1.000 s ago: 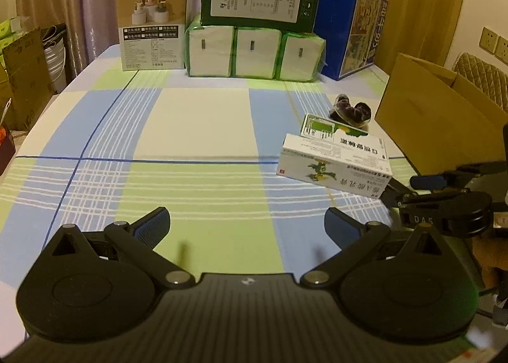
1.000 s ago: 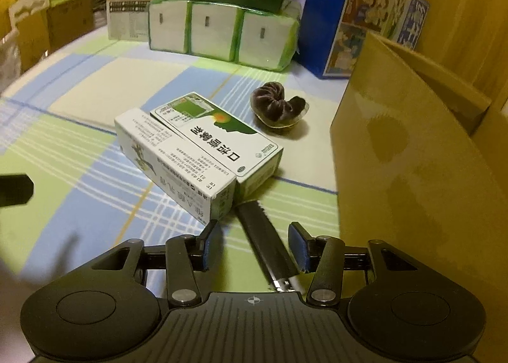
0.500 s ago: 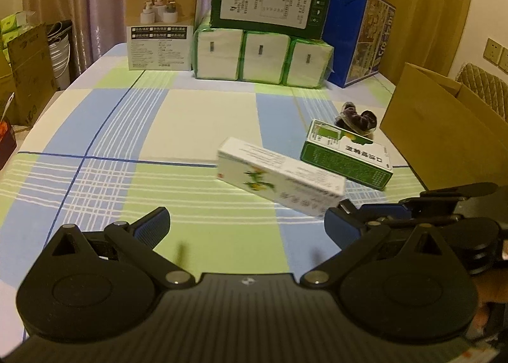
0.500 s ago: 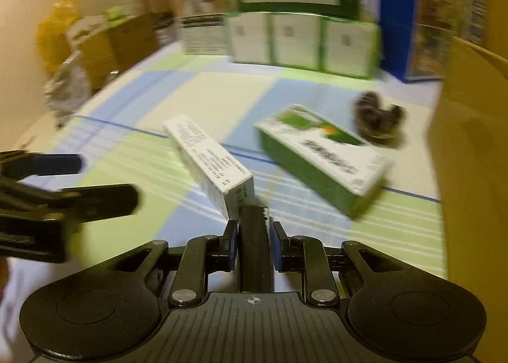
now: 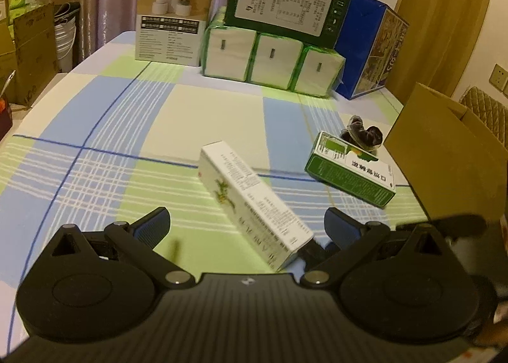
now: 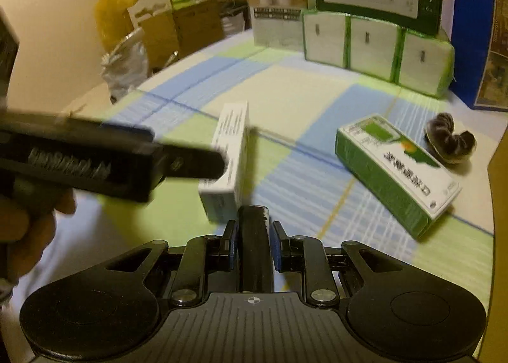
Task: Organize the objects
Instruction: 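Grasp the white medicine box with left tool while right tool grasps the black USB stick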
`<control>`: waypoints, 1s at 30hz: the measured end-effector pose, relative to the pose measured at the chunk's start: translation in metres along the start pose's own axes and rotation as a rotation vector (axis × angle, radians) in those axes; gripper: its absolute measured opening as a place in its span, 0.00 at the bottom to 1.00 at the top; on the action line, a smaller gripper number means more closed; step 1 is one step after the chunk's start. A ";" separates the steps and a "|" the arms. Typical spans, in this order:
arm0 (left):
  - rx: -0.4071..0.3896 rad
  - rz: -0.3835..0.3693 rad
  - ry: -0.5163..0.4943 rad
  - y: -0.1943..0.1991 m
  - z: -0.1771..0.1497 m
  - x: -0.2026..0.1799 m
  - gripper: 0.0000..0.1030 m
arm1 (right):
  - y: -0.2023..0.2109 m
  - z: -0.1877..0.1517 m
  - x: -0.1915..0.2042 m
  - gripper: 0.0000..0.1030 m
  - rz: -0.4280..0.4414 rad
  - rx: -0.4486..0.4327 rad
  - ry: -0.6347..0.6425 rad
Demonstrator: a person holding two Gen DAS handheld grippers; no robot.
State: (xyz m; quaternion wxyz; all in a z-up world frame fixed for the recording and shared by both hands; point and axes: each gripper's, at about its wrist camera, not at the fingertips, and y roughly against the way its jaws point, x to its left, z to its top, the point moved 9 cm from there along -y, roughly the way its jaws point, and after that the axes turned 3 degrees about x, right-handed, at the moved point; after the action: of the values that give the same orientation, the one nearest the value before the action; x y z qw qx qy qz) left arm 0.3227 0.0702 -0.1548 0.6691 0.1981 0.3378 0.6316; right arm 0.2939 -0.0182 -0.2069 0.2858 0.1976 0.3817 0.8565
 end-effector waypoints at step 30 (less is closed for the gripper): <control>0.090 0.056 -0.190 0.006 -0.034 -0.019 0.26 | 0.039 -0.037 -0.018 0.27 -0.204 -0.042 -0.166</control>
State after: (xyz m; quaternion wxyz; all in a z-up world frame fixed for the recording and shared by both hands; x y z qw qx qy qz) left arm 0.2948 0.0468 -0.1701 0.6705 0.2962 0.2953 0.6128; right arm 0.2734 -0.0710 -0.2022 0.4063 0.2220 0.3566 0.8114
